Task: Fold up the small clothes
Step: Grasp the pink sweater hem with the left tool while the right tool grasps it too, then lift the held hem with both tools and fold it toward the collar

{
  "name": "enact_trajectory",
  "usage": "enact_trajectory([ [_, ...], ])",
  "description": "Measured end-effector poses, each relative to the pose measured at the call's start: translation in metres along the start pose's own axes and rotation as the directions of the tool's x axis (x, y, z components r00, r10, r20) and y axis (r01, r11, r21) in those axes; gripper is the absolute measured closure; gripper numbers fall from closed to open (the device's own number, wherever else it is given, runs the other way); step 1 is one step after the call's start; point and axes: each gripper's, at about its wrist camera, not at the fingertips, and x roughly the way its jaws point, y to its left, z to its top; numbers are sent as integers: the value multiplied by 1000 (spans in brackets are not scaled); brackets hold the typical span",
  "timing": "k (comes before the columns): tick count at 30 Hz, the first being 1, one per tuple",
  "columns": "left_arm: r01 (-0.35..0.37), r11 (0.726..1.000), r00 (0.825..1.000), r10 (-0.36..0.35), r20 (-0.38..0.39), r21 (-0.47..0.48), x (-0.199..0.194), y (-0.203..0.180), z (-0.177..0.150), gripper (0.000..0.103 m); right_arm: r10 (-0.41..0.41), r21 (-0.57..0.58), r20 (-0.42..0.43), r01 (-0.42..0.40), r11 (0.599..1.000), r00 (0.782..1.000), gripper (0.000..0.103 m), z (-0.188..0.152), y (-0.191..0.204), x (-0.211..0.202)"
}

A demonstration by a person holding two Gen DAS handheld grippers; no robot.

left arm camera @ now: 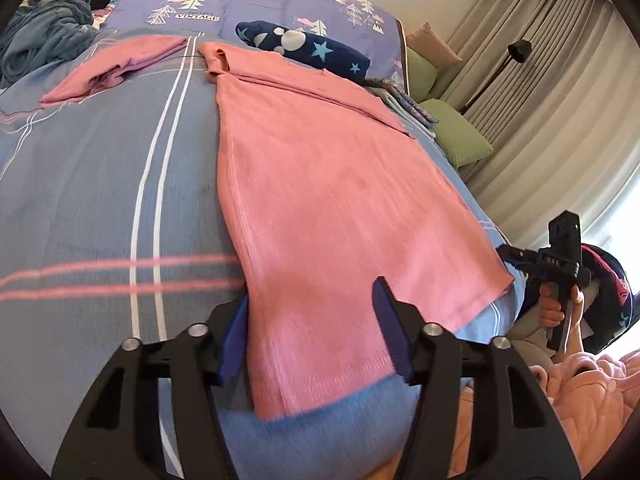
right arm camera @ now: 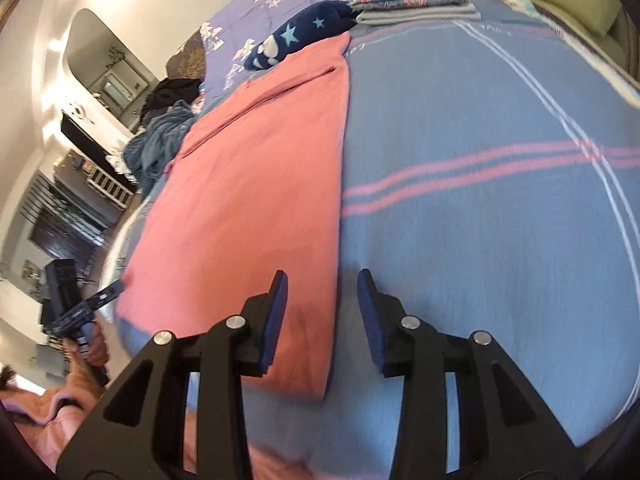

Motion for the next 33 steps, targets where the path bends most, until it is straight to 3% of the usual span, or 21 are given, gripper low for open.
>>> enact_trajectory([
  [7, 25, 1000, 1000, -26, -18, -11, -8, -5, -17, 51, 154, 82, -26, -152, 985, 988, 65, -31, -7, -9],
  [11, 68, 997, 997, -68, -19, -28, -7, -1, -19, 51, 250, 120, -20, -246, 962, 968, 62, -23, -11, 4],
  [13, 86, 996, 996, -87, -4, -37, -1, 1, -13, 54, 293, 167, -21, -286, 944, 956, 66, -15, -14, 15],
  [15, 90, 993, 996, -90, 7, -82, 6, 7, -8, 77, 269, 216, -26, -257, 942, 963, 96, -10, -16, 21],
  [16, 85, 990, 996, -85, 3, -110, 9, 9, -6, 99, 273, 229, -15, -263, 937, 962, 96, -9, -16, 20],
  [18, 96, 982, 995, -96, 10, -164, 9, 14, -7, 99, 278, 190, 27, -278, 941, 960, 97, -9, -8, 9],
  [22, 92, 987, 992, -80, 93, -134, -20, 0, -7, 99, 323, 77, 133, -334, 939, 937, 98, -1, 15, -28],
  [26, 139, 986, 970, -117, 212, -91, -54, -21, 6, 99, 334, 16, 222, -346, 938, 916, 98, 13, 31, -55],
  [30, 177, 983, 950, -157, 271, -51, -74, -43, 14, 100, 372, -43, 296, -377, 925, 880, 98, 16, 42, -88],
  [33, 195, 981, 937, -182, 297, -13, -97, -59, 11, 100, 363, -96, 341, -351, 931, 867, 98, 6, 46, -123],
])
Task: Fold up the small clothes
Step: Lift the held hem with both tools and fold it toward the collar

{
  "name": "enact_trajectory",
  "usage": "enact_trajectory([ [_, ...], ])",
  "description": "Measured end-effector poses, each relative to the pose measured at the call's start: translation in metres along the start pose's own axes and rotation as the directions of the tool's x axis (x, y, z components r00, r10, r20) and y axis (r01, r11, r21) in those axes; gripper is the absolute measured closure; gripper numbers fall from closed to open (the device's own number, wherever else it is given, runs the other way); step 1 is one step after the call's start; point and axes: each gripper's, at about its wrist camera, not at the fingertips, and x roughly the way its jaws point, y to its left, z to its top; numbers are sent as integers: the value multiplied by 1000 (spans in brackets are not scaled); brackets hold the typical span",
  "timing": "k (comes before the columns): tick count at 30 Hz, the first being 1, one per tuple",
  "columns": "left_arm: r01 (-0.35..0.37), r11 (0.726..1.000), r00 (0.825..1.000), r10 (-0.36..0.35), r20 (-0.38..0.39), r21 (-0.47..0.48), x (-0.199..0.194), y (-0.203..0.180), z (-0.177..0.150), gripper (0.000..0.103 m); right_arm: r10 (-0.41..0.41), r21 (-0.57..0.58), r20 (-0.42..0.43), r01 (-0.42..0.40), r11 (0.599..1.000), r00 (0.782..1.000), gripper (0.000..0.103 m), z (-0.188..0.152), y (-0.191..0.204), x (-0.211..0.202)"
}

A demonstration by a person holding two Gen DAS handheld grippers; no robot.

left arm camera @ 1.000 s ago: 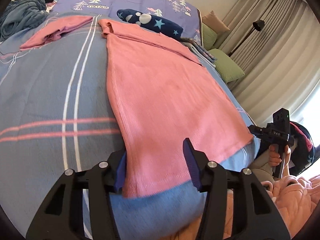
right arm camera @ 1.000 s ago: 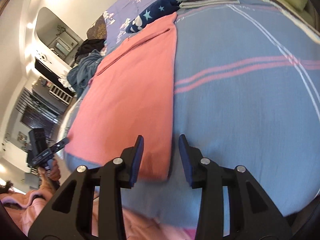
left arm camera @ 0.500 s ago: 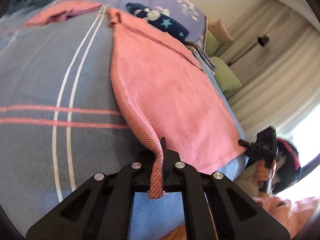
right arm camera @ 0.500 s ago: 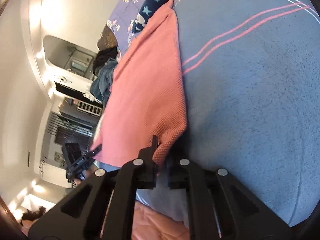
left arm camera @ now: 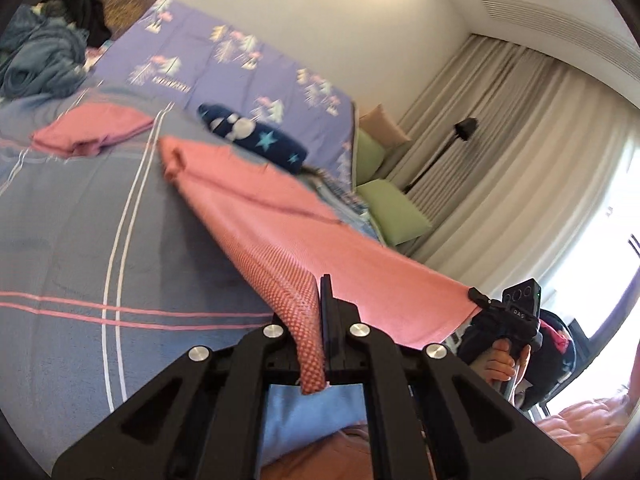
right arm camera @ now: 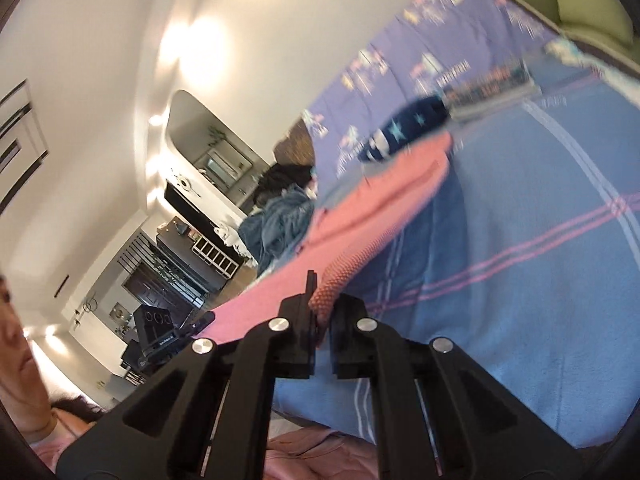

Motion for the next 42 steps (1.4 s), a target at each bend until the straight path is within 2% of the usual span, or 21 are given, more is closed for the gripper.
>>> enact_trajectory([
  [4, -7, 999, 1000, 7, -4, 43, -14, -18, 3, 99, -52, -72, 16, 53, 996, 999, 98, 1, 11, -12],
  [7, -5, 999, 1000, 6, -19, 51, -4, -14, 4, 99, -73, -54, 9, 74, 996, 997, 98, 4, 0, 3],
  [12, 12, 997, 999, -15, -42, -77, 29, 15, 12, 99, -165, -12, -41, 165, 986, 985, 98, 11, -23, 40],
  [15, 42, 991, 999, -46, -27, -129, 40, 29, 17, 99, -219, -47, -30, 217, 975, 975, 98, 15, -26, 52],
  [18, 60, 985, 998, -63, -13, -165, 48, 38, 27, 99, -232, -73, -10, 230, 970, 973, 97, 26, -25, 63],
  [21, 39, 986, 999, -41, -13, -164, 57, 41, 40, 99, -250, -90, 2, 249, 964, 968, 97, 39, -25, 77],
  [26, -14, 991, 1000, 13, -2, -133, 76, 43, 65, 98, -323, -133, 34, 325, 936, 946, 97, 61, -30, 105],
  [31, -70, 990, 998, 70, -5, -125, 98, 54, 84, 98, -359, -149, 25, 358, 922, 933, 96, 75, -39, 131],
  [42, -122, 984, 993, 122, -12, -127, 143, 76, 121, 98, -378, -136, 8, 376, 917, 926, 96, 111, -64, 177],
])
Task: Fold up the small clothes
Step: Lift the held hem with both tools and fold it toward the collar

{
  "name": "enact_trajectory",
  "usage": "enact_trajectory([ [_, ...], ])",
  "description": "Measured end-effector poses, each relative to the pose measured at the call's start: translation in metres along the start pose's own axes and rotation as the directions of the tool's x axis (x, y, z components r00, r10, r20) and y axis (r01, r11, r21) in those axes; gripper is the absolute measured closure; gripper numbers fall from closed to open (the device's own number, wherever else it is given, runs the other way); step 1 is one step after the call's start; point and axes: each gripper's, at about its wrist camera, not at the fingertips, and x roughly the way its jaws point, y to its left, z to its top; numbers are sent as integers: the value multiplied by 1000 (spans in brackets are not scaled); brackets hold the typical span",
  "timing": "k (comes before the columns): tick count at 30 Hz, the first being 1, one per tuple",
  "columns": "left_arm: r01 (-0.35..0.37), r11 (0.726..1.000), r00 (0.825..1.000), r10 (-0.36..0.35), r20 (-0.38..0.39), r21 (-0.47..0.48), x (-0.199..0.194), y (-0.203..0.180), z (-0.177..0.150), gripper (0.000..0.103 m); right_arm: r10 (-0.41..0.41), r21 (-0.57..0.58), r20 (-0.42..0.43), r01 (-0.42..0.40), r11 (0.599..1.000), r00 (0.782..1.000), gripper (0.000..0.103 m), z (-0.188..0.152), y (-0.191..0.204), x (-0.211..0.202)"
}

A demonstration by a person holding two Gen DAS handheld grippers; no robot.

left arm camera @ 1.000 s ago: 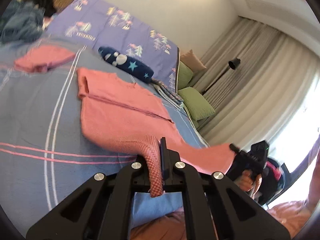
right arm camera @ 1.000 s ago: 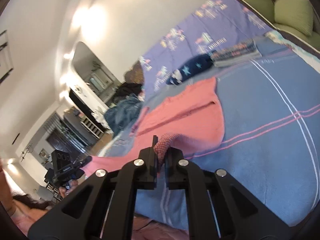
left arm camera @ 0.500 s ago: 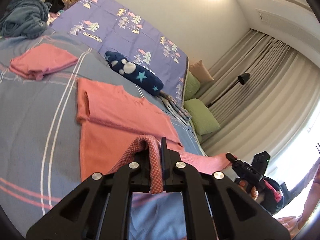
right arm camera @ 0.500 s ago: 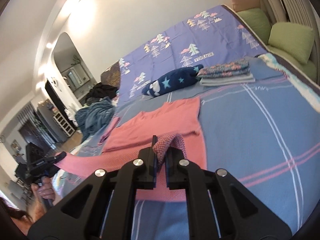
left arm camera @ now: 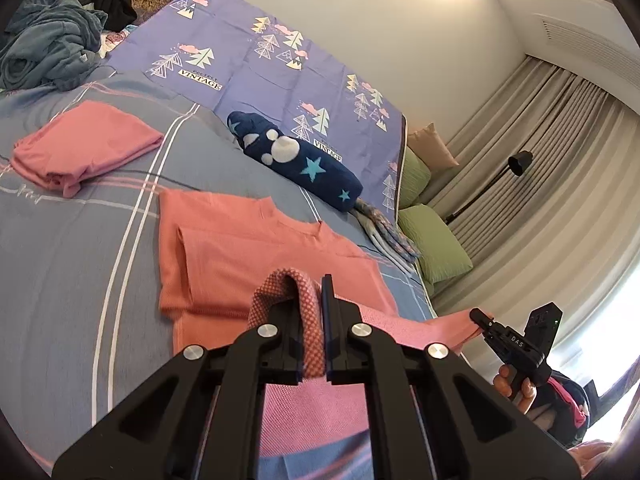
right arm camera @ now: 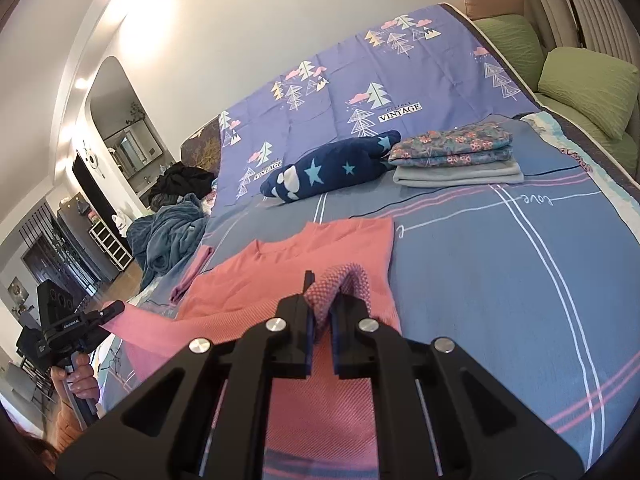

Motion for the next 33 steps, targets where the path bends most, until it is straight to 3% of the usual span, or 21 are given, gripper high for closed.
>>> enact_trajectory([
  [12, -86, 995, 996, 85, 7, 48, 47, 4, 34, 98, -33, -42, -33, 32, 999, 999, 96, 28, -8, 56],
  [33, -160, 983, 987, 160, 7, 93, 101, 8, 74, 98, -106, -68, -85, 101, 993, 991, 96, 67, -24, 119],
])
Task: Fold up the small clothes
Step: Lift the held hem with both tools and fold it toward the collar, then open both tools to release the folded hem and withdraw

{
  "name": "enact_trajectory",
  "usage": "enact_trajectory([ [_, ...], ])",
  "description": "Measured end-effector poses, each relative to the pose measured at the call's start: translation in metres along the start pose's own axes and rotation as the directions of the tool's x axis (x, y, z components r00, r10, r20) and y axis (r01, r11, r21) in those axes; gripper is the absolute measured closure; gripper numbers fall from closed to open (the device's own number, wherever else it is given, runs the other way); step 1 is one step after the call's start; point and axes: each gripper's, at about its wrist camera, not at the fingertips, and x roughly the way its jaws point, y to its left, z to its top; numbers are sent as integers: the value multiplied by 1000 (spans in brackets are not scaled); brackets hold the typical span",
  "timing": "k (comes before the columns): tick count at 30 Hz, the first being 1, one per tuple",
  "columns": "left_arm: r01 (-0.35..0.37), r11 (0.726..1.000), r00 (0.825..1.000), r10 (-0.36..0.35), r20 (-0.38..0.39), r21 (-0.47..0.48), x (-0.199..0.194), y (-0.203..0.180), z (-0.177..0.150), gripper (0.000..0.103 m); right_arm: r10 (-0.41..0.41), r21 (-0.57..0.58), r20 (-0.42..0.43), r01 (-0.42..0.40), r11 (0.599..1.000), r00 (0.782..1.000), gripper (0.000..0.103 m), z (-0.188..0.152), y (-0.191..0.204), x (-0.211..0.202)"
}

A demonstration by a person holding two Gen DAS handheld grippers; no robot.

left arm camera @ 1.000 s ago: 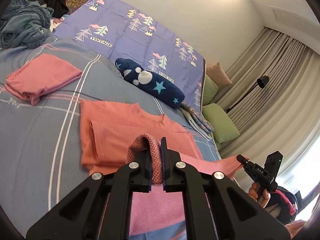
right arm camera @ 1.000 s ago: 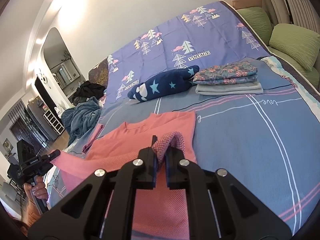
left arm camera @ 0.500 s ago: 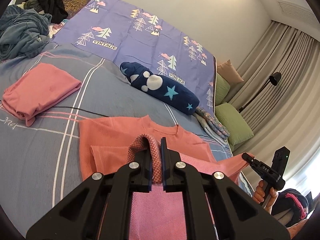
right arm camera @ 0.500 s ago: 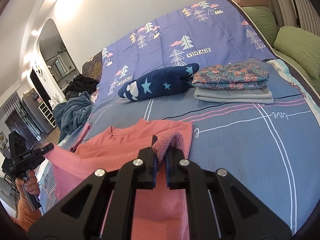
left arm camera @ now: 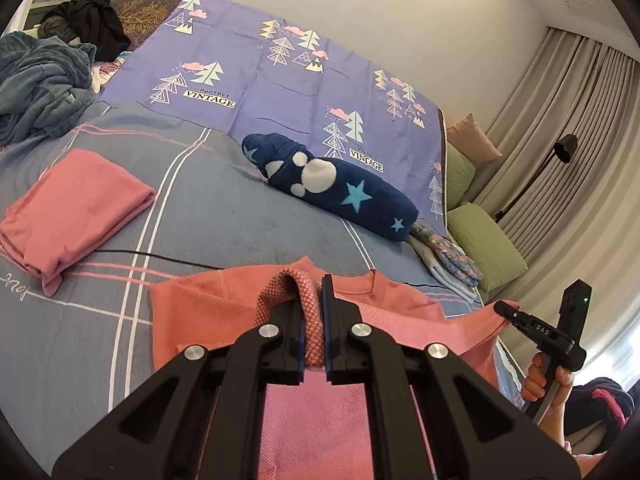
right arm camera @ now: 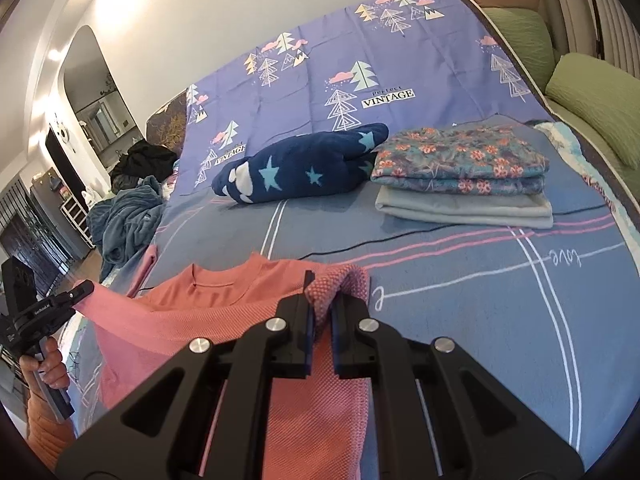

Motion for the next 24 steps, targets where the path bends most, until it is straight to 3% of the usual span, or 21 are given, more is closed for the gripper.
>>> enact_trajectory([
  [13, -17, 999, 1000, 17, -1, 36, 16, 0, 21, 98, -21, 0, 3, 21, 1000, 1000, 96, 19, -3, 22],
  [20, -41, 999, 999, 42, -29, 29, 44, 8, 32, 98, -41, 22, -40, 42, 999, 998, 96, 26, -12, 51],
  [24, -68, 998, 995, 68, -75, 3, 70, 24, 35, 98, -51, 50, -106, 57, 997, 993, 96, 26, -22, 80],
])
